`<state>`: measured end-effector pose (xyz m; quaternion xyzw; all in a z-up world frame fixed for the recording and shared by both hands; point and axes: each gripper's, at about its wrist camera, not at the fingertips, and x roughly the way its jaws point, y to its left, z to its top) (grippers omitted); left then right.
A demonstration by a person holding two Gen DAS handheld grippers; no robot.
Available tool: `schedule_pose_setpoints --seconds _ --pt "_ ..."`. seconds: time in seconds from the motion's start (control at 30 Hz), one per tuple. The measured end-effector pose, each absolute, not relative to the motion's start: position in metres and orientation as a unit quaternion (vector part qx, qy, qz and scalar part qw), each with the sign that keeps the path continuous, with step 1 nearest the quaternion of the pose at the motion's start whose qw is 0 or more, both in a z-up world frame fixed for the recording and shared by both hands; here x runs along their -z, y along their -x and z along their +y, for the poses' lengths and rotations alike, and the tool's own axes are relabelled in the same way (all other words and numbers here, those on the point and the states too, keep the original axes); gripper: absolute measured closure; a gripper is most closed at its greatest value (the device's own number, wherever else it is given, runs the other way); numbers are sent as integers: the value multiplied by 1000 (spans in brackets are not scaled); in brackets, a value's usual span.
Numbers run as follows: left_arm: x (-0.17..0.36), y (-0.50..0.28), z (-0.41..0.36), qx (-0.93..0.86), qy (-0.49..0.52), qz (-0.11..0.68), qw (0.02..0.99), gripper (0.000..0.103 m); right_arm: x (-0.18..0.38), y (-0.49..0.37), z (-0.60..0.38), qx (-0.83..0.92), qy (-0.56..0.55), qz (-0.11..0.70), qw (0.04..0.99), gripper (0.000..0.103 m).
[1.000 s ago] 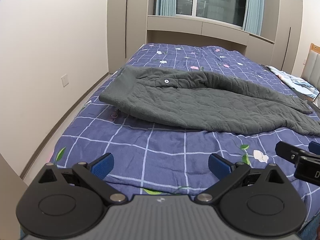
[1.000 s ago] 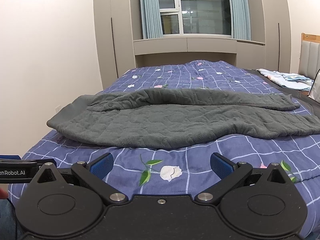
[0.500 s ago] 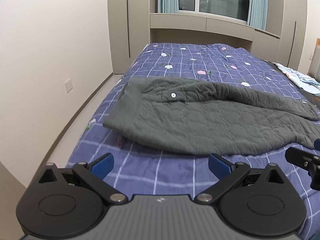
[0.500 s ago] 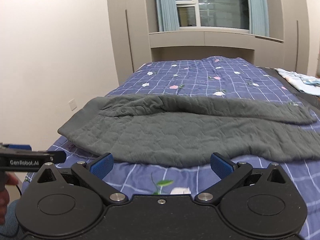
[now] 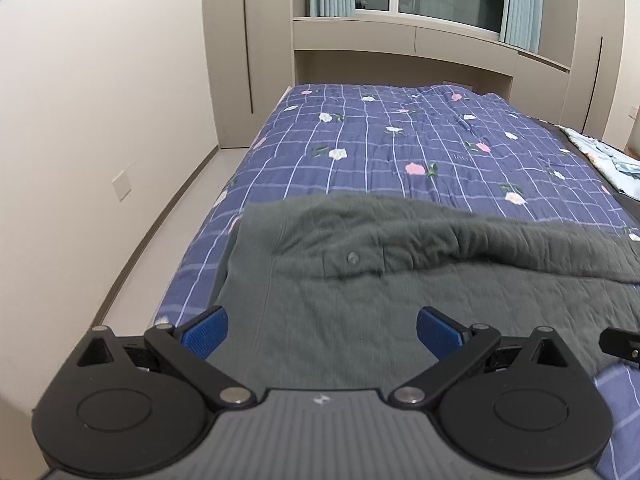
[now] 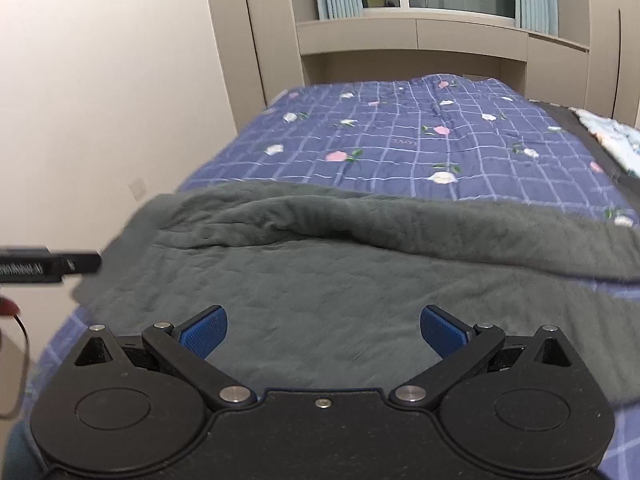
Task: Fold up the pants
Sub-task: 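Move both tools forward over the grey pants toward the waistband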
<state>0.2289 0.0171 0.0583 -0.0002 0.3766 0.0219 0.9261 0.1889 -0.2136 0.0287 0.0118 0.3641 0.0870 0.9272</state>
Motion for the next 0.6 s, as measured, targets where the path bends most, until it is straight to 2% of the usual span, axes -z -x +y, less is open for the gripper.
schedule_pose_setpoints --seconds 0.6 --pt "-39 -374 15 -2 -51 380 924 1 -10 -312 -228 -69 21 381 922 0"
